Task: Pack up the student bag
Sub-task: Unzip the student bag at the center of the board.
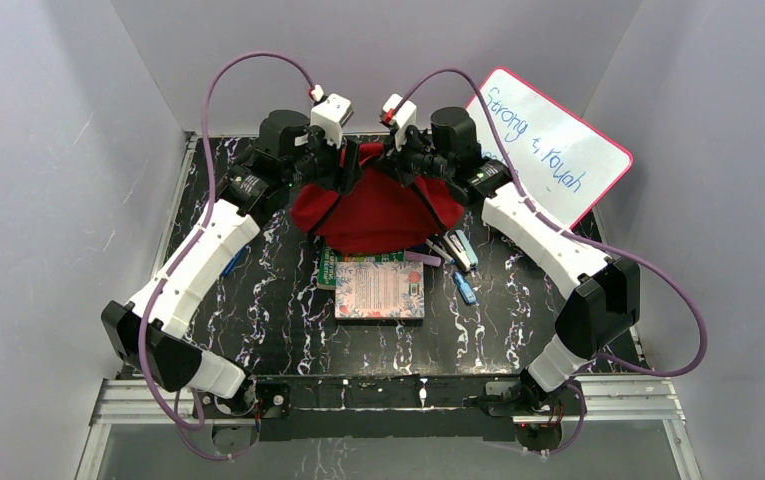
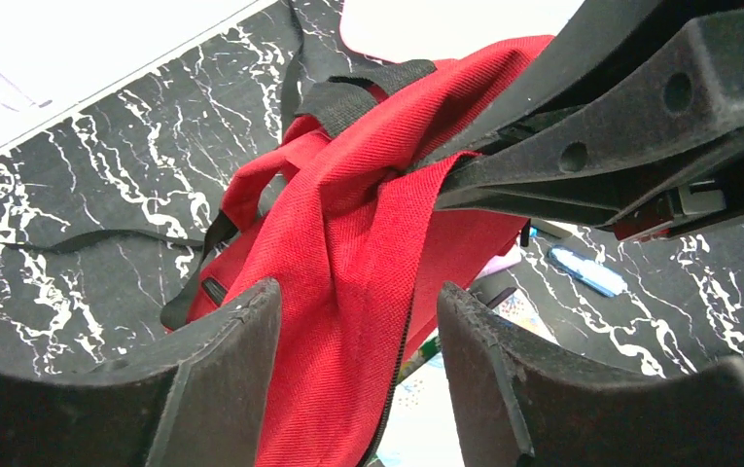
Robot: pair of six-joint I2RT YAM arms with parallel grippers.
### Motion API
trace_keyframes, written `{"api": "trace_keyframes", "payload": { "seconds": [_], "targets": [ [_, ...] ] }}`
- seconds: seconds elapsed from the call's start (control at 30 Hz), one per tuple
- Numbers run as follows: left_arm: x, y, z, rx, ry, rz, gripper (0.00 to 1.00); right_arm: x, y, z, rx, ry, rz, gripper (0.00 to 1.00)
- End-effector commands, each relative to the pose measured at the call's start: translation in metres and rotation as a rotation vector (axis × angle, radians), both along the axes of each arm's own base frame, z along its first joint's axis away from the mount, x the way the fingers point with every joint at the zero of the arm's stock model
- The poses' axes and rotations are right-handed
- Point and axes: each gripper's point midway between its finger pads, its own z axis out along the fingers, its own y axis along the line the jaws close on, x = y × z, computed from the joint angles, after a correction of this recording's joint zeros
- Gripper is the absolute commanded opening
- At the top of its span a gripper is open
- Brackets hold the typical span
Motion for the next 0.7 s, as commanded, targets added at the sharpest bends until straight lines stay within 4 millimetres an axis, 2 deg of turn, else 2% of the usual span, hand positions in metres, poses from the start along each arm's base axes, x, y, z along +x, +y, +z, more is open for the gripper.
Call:
{"api": "trace_keyframes", "payload": {
  "seconds": [0.0, 0.27, 0.33, 0.47, 0.67],
  "targets": [
    [0.002, 0.004, 0.026, 0.001, -0.073, 0.01, 0.56, -0.008, 0.001, 0.023, 0.038, -0.063, 0.033, 0.03],
    [0.004, -0.004, 0.023, -0.021, -0.051, -0.009, 0.36, -0.013, -0.001, 0.022, 0.036, -0.071, 0.039, 0.03],
    [0.001, -0.009, 0.023, -0.035, -0.04, -0.036, 0.35, -0.013, -0.002, 0.022, 0.037, -0.073, 0.038, 0.04],
    [-0.006, -0.018, 0.019, -0.048, -0.02, -0.084, 0.4, -0.012, -0.001, 0.024, 0.039, -0.076, 0.038, 0.05],
    [-0.002, -0.021, 0.012, -0.032, -0.01, -0.084, 0.4, -0.013, 0.0, 0.023, 0.045, -0.071, 0.05, 0.06]
  ]
}}
